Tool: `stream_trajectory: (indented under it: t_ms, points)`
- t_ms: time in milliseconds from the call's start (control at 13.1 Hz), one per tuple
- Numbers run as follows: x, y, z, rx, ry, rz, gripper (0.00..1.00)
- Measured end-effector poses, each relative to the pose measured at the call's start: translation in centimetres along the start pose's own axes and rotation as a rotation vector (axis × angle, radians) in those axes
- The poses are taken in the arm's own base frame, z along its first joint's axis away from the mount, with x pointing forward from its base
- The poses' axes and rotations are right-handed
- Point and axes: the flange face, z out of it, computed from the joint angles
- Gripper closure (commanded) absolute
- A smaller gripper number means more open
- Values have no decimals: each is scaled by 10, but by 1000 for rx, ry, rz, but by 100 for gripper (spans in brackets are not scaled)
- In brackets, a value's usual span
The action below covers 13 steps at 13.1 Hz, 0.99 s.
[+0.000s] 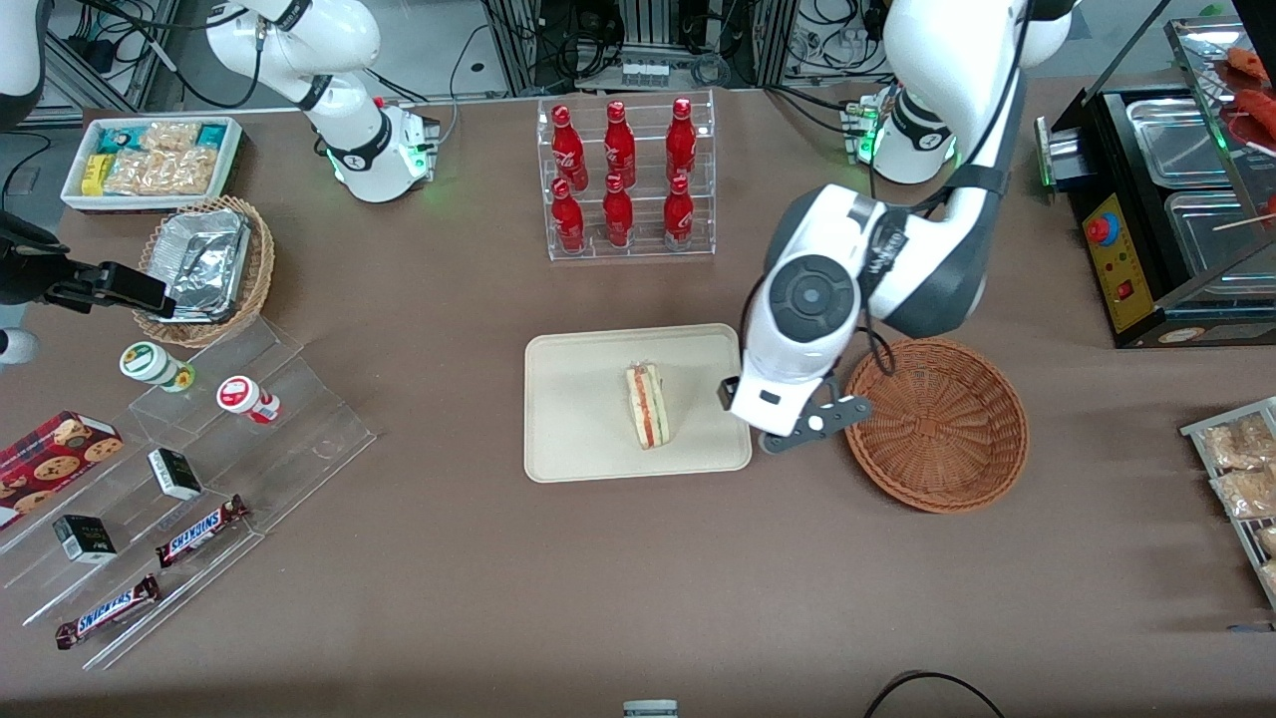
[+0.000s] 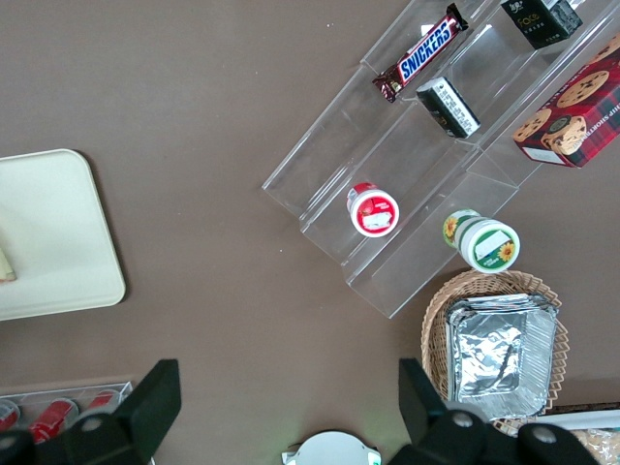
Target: Place sandwich from basket to tray
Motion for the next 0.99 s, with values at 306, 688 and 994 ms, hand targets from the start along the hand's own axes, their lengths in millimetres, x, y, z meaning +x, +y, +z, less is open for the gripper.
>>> stream_trajectory:
  t_ms: [306,688,994]
  points:
    - [-2,-10,-10,-2,-3,16,0]
    - [21,-54,-38,-33,-36,12,0]
    - [45,-112,-65,-75,-75,98,0]
